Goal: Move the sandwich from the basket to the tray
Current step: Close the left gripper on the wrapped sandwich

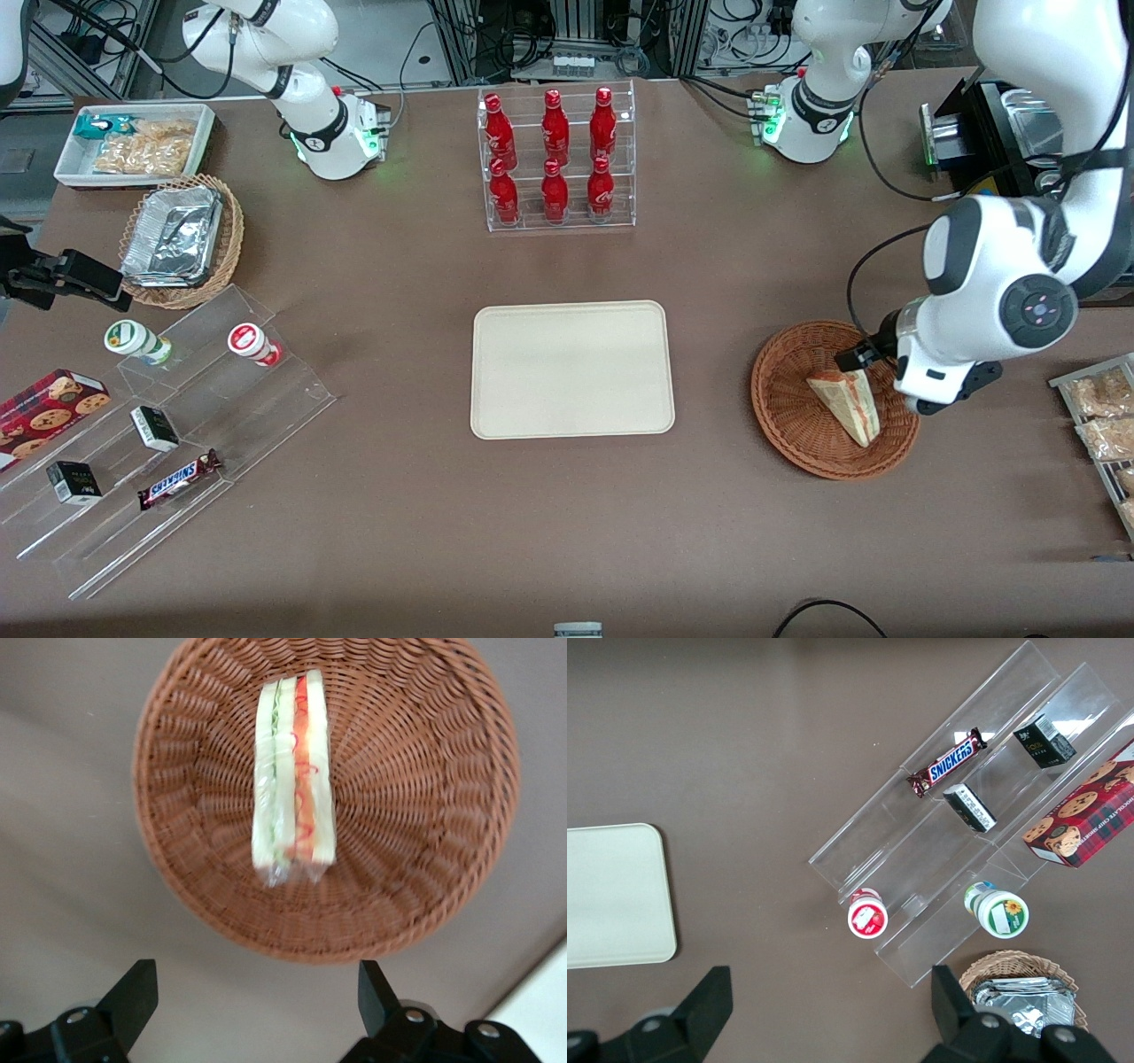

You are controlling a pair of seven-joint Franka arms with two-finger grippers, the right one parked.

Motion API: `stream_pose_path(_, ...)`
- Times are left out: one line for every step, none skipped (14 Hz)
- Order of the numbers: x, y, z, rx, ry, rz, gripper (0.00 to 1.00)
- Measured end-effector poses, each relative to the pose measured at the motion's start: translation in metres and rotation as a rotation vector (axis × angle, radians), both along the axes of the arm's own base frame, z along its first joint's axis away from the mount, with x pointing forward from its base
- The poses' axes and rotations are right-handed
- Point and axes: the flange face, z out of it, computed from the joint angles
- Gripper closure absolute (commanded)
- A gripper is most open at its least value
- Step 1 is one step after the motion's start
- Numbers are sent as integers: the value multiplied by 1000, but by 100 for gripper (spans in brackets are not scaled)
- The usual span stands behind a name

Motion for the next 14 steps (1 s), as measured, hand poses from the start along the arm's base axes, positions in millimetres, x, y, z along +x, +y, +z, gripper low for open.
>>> stream_pose_path(4,4,-17,-1,-1,26,0)
stream_pose_path(7,10,-33,-2,-4,46,0)
stream_pose_path(11,18,-48,-4,-6,64,0)
stream_pose_path(14,26,-64,-4,-11,81,0)
stream_pose_path(17,33,-77,-6,-18,96,0)
stream_pose_path(19,37,-88,-7,-27,112,0)
stream_pose_path(21,37,-97,-8,-35,128,0)
stream_pose_path(22,36,-104,-9,-42,141,0)
stream_pose_path(23,34,-109,-10,-48,148,13)
stream_pose_path(24,31,-113,-12,-53,152,46)
stream_pose_path(25,29,-117,-14,-59,160,80)
stream_pose_path(26,26,-119,-13,-64,172,89)
stream_pose_path(27,25,-118,-13,-67,179,90)
stream_pose_path(30,24,-115,-14,-75,181,90)
